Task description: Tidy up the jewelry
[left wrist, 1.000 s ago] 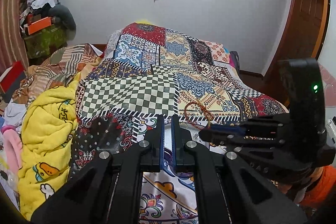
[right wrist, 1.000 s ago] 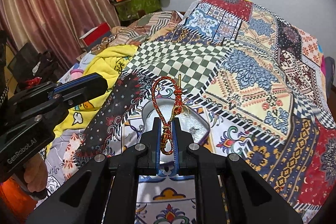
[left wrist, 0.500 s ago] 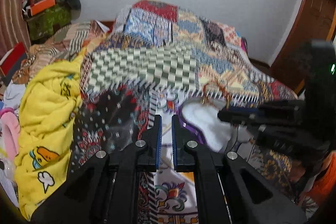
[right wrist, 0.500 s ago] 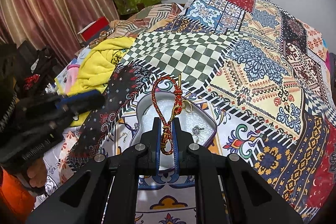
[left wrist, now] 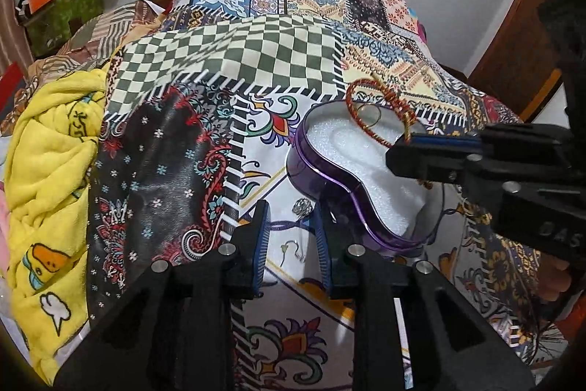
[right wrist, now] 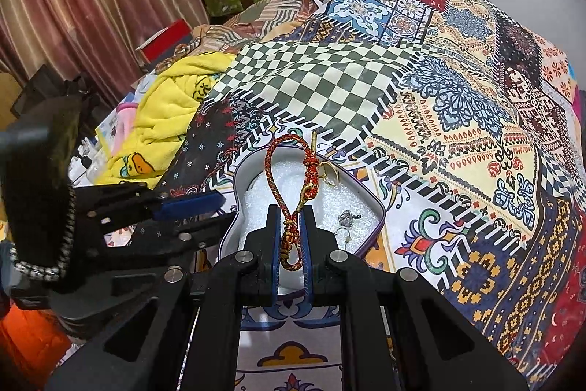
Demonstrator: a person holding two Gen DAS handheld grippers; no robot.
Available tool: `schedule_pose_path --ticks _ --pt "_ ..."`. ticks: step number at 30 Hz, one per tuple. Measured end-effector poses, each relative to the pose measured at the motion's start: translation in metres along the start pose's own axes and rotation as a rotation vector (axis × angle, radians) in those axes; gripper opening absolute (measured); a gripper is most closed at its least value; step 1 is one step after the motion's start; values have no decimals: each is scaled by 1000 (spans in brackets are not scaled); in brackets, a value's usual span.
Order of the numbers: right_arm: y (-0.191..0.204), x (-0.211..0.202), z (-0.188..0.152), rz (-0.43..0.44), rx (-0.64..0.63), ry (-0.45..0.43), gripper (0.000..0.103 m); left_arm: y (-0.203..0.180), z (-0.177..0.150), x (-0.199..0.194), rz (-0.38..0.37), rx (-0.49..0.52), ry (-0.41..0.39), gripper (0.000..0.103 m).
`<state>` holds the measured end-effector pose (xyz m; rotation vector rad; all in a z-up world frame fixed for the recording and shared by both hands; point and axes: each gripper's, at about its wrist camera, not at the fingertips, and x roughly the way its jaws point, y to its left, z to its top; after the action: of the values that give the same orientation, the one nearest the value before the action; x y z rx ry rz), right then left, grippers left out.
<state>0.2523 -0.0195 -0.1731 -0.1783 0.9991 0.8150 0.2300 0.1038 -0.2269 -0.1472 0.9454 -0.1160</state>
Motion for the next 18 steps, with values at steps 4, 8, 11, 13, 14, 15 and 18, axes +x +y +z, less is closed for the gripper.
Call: schedule_pose_path --ticks 4,8,11,13,14,15,18 --pt "0 3 1 8 3 6 10 1 0 3 2 -1 -20 16" --pt "2 6 0 17 3 15 10 6 -1 1 -5 -23 -30 9" --pt "4 9 0 20 2 22 10 9 -1 -6 2 -33 -39 8" --pt "5 10 0 21 -1 24 10 11 0 -13 5 -41 -52 8" --pt "6 10 -1 21 -5 26 10 11 1 -16 6 -43 -60 8" --pt "7 9 -1 20 -8 27 10 11 4 -24 7 -42 -77 8" --pt "8 8 -1 21 -12 28 13 7 12 -41 -1 -32 -121 8"
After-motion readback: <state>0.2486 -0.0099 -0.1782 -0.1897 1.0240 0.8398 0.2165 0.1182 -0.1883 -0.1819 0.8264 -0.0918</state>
